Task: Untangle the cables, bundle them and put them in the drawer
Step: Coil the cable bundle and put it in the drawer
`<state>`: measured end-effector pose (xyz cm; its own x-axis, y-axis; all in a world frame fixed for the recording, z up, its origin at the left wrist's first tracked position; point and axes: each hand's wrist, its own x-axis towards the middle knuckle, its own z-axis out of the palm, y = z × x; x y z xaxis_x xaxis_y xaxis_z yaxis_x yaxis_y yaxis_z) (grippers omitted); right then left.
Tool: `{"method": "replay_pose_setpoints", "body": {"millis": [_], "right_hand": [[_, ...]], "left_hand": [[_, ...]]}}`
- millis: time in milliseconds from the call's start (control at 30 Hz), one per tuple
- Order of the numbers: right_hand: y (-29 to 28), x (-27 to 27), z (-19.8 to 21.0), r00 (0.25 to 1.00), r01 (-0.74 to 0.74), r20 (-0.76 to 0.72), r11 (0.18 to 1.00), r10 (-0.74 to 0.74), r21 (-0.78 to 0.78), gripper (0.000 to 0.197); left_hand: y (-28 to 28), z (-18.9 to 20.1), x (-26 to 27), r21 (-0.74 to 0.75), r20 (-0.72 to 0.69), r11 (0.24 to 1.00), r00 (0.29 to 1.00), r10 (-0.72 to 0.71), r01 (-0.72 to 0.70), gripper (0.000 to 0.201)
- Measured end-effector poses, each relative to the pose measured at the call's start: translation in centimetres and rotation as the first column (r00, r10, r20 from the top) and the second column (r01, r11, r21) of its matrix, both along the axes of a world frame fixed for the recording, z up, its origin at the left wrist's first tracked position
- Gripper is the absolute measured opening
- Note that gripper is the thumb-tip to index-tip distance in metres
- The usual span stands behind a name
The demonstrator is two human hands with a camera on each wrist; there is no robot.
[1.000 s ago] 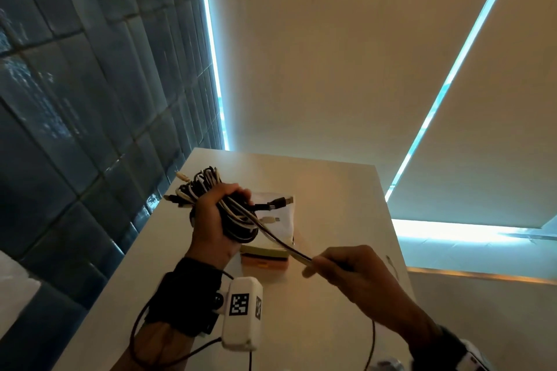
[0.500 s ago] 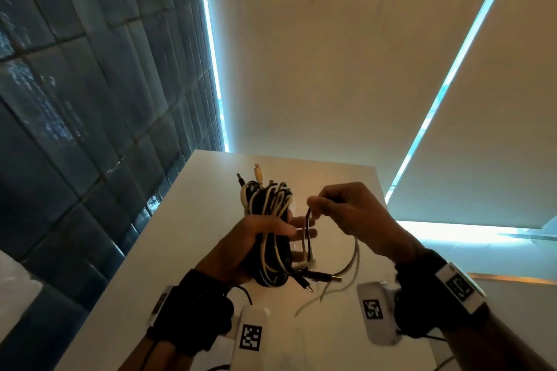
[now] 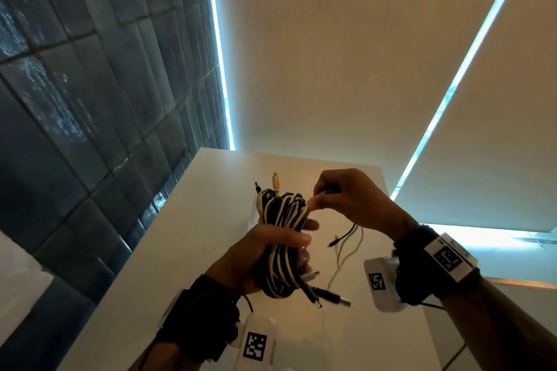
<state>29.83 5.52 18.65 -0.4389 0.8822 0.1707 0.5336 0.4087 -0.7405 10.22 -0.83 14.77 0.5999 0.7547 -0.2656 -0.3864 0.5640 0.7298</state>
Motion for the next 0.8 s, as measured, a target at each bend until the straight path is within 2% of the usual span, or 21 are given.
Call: {"method": "replay_pose_setpoints", "body": {"millis": [100,233,333,400,467,500,567,633,667,700,733,800], "right_hand": [[0.3,1.0,-0.1,1.0,-0.01,0.003,1.0,0.01,-0.014,0.032],[0.0,2.8,-0.8,0.994,0.053,-0.089,0.985,-0.068,-0.165,0.032],[-0.5,4.0,-2.5,0.973,0.052,-0.193,0.937,-0.124,-0.344,0.038],[-0.9,4.7,-3.5,0.968,0.041,-0.207,0.903,-0.142,-0.427,0.037],[-1.1,5.2,-4.0,0.967,0.069,-0.19,0.887,-0.173,-0.457,0.034],[-1.2,5.2,-4.0,0.964,0.124,-0.162,0.893,-0.212,-0.432,0.033],[-1.4,4.5,-3.5,0.926,0.33,-0.1,0.908,-0.364,-0.257,0.028],[-1.9,3.0,-2.0,0.852,0.503,-0.155,0.864,-0.501,-0.028,0.024],[-2.4,1.8,-1.1,0.837,0.523,-0.216,0.851,-0.502,0.049,0.022],[-3.2,0.5,-0.3,0.854,0.495,-0.25,0.86,-0.457,0.12,0.021],[-4.2,-0.9,0.3,0.895,0.43,-0.223,0.881,-0.387,0.198,0.021],[-6.2,-3.6,0.4,0.971,0.231,-0.022,0.912,-0.237,0.34,0.018]], "left_hand": [[0.2,0.6,-0.7,0.039,-0.076,0.999,0.997,-0.002,0.005,0.03],[0.8,0.8,-2.0,0.038,0.0,0.993,0.994,0.11,-0.11,0.025],[1.2,0.0,-2.8,0.015,0.066,0.98,0.978,0.195,-0.197,0.037],[1.3,-0.4,-3.0,-0.016,0.131,0.975,0.966,0.222,-0.221,0.047],[1.4,-0.8,-2.7,-0.054,0.183,0.971,0.954,0.238,-0.232,0.049],[1.4,-1.0,-2.5,-0.071,0.185,0.969,0.952,0.245,-0.235,0.05],[1.4,-1.3,-1.9,-0.079,0.15,0.966,0.955,0.257,-0.247,0.052],[1.3,-1.5,-0.8,-0.084,0.111,0.961,0.956,0.27,-0.262,0.049],[1.3,-1.5,-0.1,-0.093,0.093,0.957,0.955,0.282,-0.273,0.043],[1.3,-1.6,0.5,-0.105,0.08,0.95,0.95,0.302,-0.293,0.035],[1.4,-1.6,1.1,-0.115,0.075,0.943,0.944,0.322,-0.312,0.026],[1.4,-1.3,1.8,-0.117,0.1,0.941,0.939,0.329,-0.317,0.022]]}}
